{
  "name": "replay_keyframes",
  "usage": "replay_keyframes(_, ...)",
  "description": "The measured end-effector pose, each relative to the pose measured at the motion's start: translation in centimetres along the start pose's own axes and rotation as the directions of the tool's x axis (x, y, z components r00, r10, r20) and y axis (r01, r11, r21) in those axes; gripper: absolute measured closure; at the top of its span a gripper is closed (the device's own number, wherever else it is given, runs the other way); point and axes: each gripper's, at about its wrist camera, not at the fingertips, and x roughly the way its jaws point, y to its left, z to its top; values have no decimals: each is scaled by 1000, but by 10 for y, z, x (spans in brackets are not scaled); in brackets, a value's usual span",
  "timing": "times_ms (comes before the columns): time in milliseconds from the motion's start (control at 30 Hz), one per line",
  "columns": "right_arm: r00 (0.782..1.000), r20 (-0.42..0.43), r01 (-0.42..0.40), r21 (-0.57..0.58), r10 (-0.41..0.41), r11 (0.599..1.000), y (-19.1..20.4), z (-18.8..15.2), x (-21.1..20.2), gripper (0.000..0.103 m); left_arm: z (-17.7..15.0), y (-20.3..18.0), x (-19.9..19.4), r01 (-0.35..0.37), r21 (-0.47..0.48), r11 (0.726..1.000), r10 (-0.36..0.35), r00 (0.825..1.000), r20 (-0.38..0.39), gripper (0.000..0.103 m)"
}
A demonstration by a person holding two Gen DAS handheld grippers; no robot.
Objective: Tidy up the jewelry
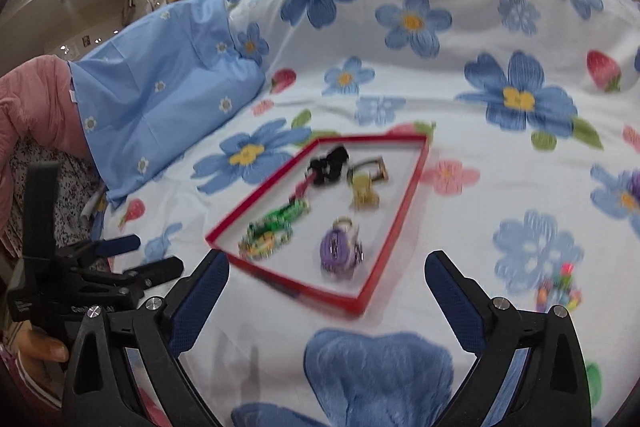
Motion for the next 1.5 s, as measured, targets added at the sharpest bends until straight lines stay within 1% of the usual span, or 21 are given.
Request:
replay_keyframes(133, 1000, -26, 1, 8, -1, 1000, -1, -8, 0, 3, -4, 1, -4, -10, -1, 1000, 10, 1000, -3, 0)
replay_keyframes(333, 1000, -7, 13, -4, -13, 1000, 4, -10, -8, 3, -6, -6, -15, -43, 19, 999, 43, 999, 28, 0)
replay_keyframes(600, 1000, -14, 23, -18, -23, 1000, 5, -14, -7, 3, -6, -14, -22, -98, 58, 994, 94, 994, 58, 0)
replay_keyframes(933, 999, -16, 29, -22, -29, 999, 6, -16, -7, 3, -7, -14, -23, -108, 58, 992, 104, 992, 68, 0)
replay_keyframes(1500, 999, -33, 15, -25, -15, 1000, 12, -17, -4, 3, -10, -14, -21, -113, 64, 991, 110, 992, 61, 0)
